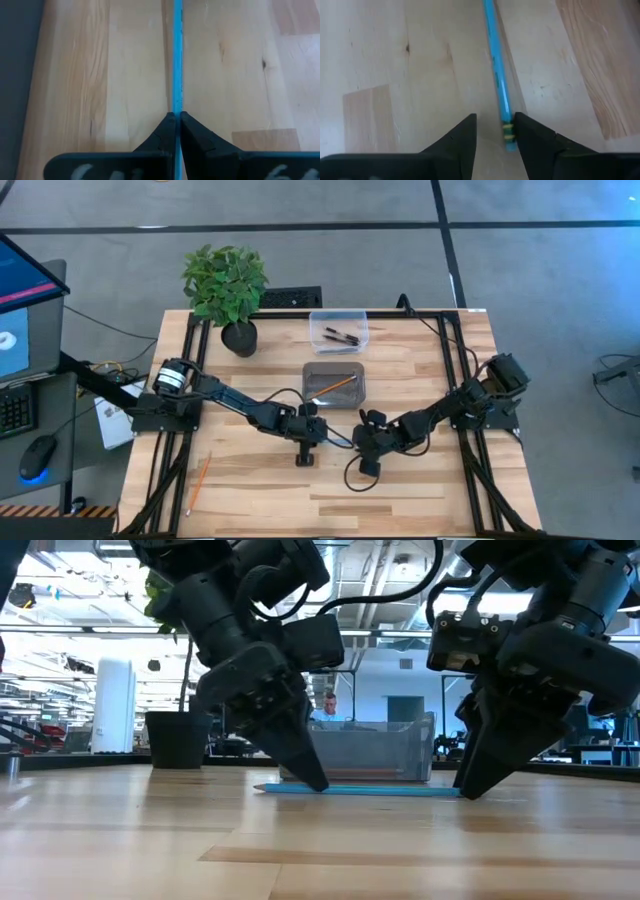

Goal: Sort pens & pencils
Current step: Put the blue pencil into the black bin

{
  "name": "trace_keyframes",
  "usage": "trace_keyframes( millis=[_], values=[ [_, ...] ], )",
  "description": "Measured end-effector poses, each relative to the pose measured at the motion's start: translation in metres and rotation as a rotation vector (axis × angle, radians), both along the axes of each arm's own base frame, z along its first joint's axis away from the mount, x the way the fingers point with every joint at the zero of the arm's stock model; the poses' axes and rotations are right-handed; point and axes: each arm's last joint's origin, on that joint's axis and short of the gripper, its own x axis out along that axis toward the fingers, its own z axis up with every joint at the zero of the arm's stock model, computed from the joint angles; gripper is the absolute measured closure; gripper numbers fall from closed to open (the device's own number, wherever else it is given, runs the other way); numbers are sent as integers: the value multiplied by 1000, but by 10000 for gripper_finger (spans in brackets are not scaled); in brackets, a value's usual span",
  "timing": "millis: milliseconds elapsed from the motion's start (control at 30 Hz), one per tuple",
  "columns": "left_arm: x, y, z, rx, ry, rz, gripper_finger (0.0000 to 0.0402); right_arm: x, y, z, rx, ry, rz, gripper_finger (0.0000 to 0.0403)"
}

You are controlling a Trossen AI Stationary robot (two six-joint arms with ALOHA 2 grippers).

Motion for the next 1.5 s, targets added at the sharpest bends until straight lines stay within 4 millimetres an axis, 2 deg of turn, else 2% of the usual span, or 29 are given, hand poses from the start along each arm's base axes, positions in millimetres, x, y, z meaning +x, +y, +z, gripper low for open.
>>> trace_keyframes(
  millis=[200,500,633,933,1233,1500],
  values=[
    [1,-1,0,-10,-10,-4,401,1,-2,0,0,4,-7,279],
    [1,-1,1,-18,-11,-1,401,1,-5,-1,33,41,3,363],
    [2,-1,1,-20,-19,-1,398,1,-3,1,77,54,24,386],
    [0,1,7,-8,-20,-17,379,2,-8,0,107,74,16,387],
    [1,2,7,-22,-21,11,387,1,-8,0,109,76,10,359],
    [2,2,3,-38,-16,27,388,-3,-7,-1,105,121,9,352]
  ],
)
